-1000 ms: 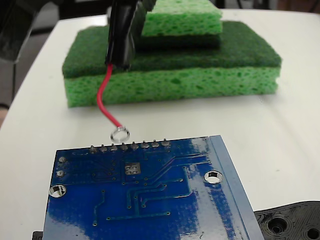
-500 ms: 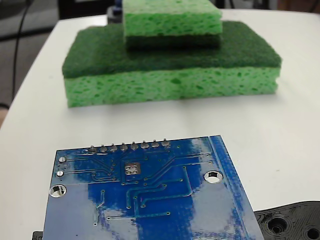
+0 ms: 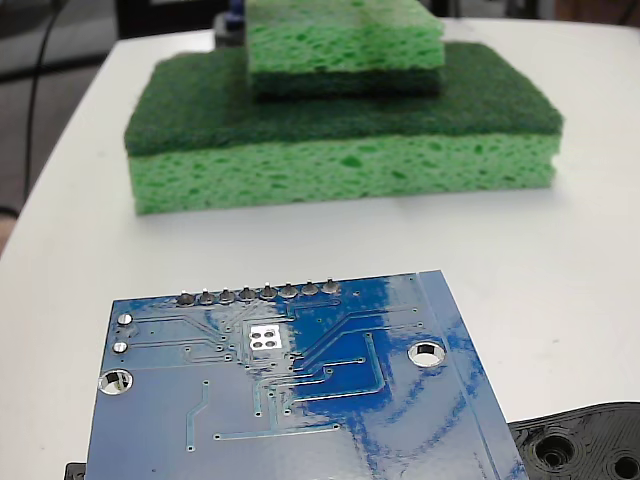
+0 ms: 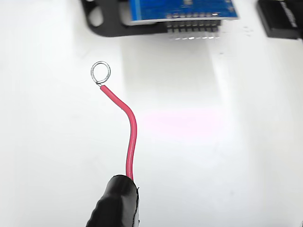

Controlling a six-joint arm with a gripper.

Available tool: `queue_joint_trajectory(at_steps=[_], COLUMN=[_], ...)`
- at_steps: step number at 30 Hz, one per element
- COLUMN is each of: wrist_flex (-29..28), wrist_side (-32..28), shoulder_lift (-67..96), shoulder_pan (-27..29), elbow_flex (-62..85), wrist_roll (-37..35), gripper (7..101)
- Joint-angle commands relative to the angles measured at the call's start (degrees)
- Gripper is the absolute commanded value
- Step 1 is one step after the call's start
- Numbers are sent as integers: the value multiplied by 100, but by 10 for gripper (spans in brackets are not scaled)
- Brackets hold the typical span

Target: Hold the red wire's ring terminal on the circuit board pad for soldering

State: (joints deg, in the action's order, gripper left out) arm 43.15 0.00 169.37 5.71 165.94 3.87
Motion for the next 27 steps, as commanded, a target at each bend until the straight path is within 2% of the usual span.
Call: queue_joint_trajectory(at_steps=[1,5,27], wrist_flex=[123,158,114], wrist_side=[35,255,211], shoulder_lift=[510,483,563], shoulder_pan=[-149,-422,-413], elbow_flex=[141,167,563], wrist_roll=[-18,-26,18], gripper=[1003,1003,1003])
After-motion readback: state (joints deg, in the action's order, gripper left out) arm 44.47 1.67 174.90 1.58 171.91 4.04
